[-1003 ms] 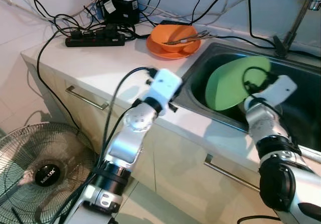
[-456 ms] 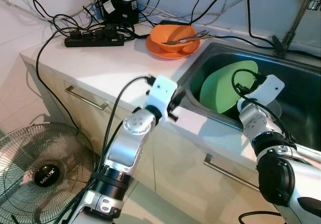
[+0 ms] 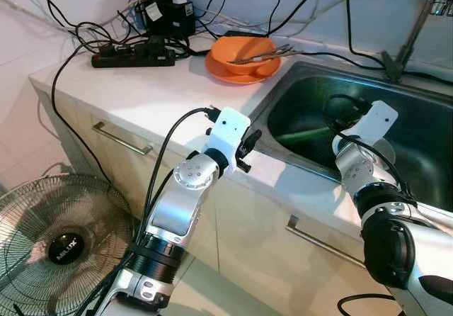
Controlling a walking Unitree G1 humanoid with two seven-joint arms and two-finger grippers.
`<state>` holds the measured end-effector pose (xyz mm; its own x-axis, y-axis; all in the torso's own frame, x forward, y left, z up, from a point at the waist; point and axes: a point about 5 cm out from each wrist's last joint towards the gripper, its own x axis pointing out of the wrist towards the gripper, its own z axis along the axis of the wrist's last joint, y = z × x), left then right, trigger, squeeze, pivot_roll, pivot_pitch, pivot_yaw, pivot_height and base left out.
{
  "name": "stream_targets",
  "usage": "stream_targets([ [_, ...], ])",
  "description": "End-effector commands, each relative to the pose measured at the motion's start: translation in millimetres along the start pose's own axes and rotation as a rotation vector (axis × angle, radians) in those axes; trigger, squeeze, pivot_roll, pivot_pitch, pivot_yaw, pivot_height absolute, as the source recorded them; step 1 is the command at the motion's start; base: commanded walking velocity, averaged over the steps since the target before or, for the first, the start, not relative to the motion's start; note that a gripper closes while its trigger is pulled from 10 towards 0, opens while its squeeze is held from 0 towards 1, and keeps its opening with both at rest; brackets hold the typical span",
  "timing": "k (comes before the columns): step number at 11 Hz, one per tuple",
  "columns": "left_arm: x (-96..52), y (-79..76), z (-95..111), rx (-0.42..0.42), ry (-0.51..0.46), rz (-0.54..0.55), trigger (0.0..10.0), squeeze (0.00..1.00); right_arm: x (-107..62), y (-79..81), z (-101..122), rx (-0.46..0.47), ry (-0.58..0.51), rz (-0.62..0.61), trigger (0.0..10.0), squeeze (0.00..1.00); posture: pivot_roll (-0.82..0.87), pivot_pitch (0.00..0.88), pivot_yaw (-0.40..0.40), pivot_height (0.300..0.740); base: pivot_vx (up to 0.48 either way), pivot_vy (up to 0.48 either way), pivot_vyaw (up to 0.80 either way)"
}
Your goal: Kitchen organization
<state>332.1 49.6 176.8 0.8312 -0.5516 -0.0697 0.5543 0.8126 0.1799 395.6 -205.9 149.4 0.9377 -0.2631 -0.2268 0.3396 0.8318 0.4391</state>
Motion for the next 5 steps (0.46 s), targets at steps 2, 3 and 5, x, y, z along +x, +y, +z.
stream_targets([
  [2, -1.5, 0.1, 0.5, -0.007, 0.002, -0.002, 10.0, 0.0, 0.2, 8.4, 2.6, -0.014, -0.004, 0.025, 10.0, 0.0, 0.17, 0.0, 0.021, 0.74, 0.0, 0.0, 0.0],
  [3, -1.5, 0.1, 0.5, -0.007, 0.002, -0.002, 10.0, 0.0, 0.2, 8.4, 2.6, -0.014, -0.004, 0.025, 10.0, 0.0, 0.17, 0.0, 0.021, 0.74, 0.0, 0.0, 0.0],
  [5, -1.5, 0.1, 0.5, -0.007, 0.002, -0.002, 10.0, 0.0, 0.2, 8.4, 2.6, -0.014, -0.004, 0.025, 10.0, 0.0, 0.17, 0.0, 0.021, 0.74, 0.0, 0.0, 0.0],
])
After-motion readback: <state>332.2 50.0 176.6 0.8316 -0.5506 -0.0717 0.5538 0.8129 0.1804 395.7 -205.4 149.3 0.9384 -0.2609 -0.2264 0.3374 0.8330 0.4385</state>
